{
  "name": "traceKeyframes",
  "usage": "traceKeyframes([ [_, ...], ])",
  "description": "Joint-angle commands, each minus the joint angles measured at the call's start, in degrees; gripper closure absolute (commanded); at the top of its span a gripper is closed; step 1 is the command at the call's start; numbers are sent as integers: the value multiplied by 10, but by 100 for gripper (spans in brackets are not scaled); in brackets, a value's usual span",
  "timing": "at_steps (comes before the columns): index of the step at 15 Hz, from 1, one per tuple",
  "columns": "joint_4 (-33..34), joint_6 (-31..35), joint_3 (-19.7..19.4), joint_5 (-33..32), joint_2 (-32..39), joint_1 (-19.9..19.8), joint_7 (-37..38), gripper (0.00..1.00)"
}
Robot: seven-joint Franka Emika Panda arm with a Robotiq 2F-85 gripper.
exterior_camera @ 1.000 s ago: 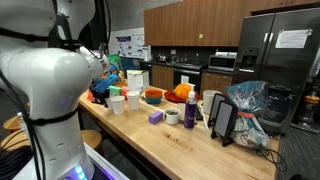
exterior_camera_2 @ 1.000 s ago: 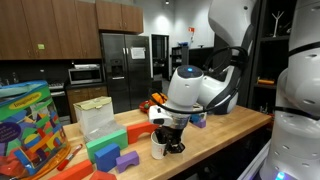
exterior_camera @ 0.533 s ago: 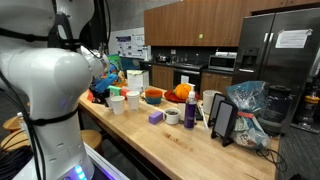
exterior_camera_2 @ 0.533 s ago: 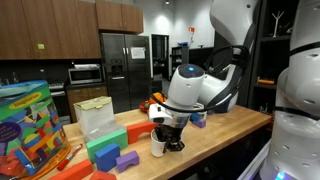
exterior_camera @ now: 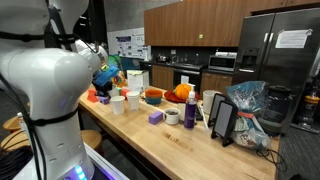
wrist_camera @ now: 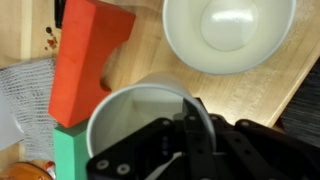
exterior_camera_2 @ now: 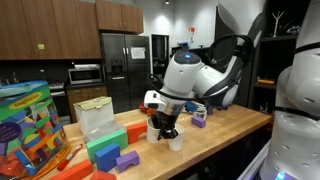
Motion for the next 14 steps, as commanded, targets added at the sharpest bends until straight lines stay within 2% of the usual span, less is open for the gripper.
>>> traceKeyframes([
  [1,-12,-24,-22,73,-58,15,-67,100],
  [6,-14,-68,-88,184,-125,49,-183,100],
  [10,-12,-128,-172,259,-186,92,-284,100],
  [14,-10,-209,-248,301,-242,121,-373,100],
])
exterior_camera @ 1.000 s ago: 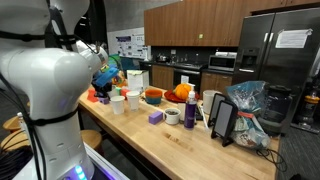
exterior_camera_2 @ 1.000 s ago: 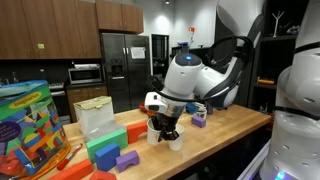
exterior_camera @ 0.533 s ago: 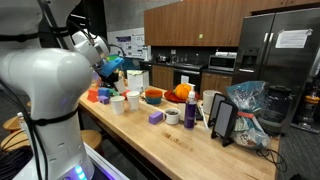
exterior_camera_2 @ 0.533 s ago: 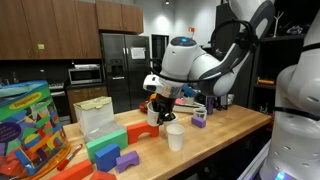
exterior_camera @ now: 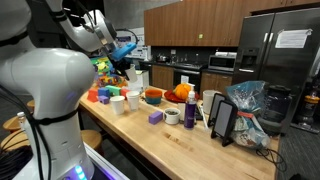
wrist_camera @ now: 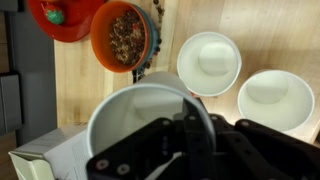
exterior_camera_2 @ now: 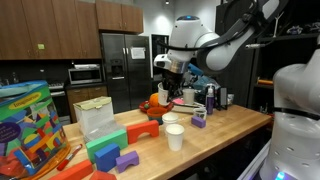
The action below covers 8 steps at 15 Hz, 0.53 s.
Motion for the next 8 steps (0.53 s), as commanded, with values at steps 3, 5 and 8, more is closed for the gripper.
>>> traceKeyframes([
  [3,-6,-107,-97,35,-79,44,-119,100],
  [5,-5,-119,-122,23,-86,50,-144,100],
  [8,-2,-111,-151,2,-82,62,-169,100],
])
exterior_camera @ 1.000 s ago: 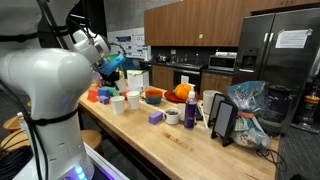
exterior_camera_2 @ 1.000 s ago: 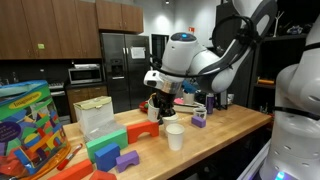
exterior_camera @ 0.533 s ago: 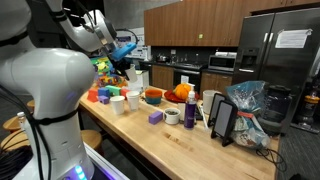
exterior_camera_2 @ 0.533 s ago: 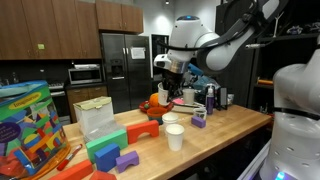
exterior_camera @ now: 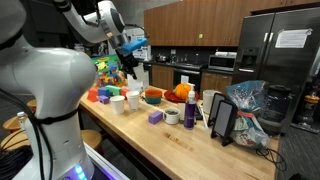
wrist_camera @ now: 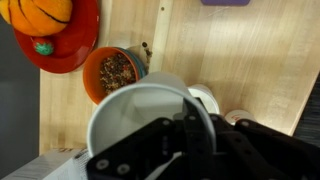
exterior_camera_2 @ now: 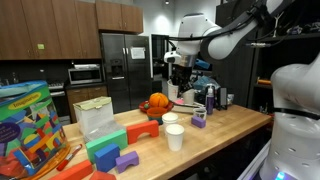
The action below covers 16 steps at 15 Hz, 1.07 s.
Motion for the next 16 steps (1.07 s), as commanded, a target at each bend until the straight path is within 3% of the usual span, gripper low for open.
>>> traceKeyframes([
  [1,-2,2,-45,-19,-10,31,-43,100],
  [7,-3,-8,-143,7,2,131,-134,100],
  [16,-3,-34,-229,-7,-2,247,-148,100],
])
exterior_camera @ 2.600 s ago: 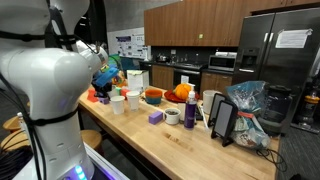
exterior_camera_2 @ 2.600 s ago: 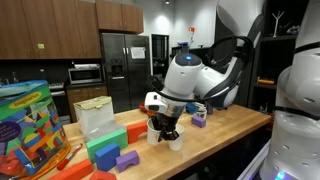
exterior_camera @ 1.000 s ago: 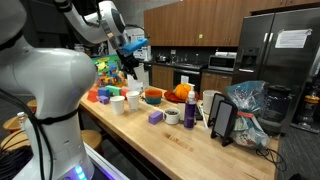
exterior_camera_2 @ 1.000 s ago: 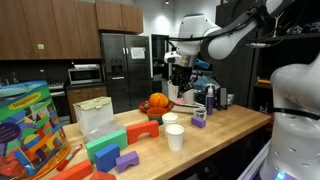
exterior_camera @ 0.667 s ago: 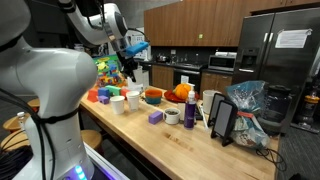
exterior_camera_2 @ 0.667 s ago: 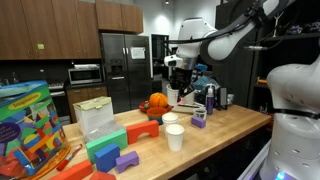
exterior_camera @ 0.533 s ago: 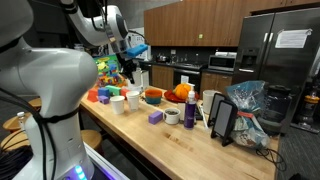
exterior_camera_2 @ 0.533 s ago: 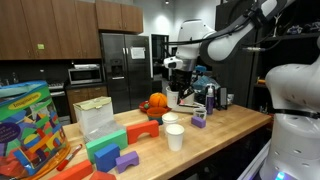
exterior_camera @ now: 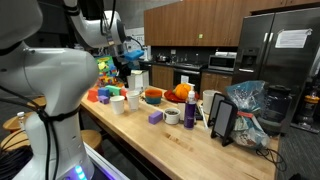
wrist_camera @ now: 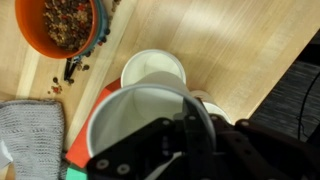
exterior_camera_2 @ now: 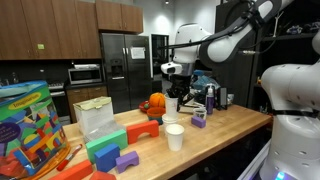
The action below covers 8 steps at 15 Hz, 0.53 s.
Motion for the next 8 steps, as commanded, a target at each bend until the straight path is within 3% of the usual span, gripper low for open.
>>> traceKeyframes([
  [1,0,-15,-36,-6,-10,43,-10,100],
  [8,0,-10,-90,-30,-9,92,0,100],
])
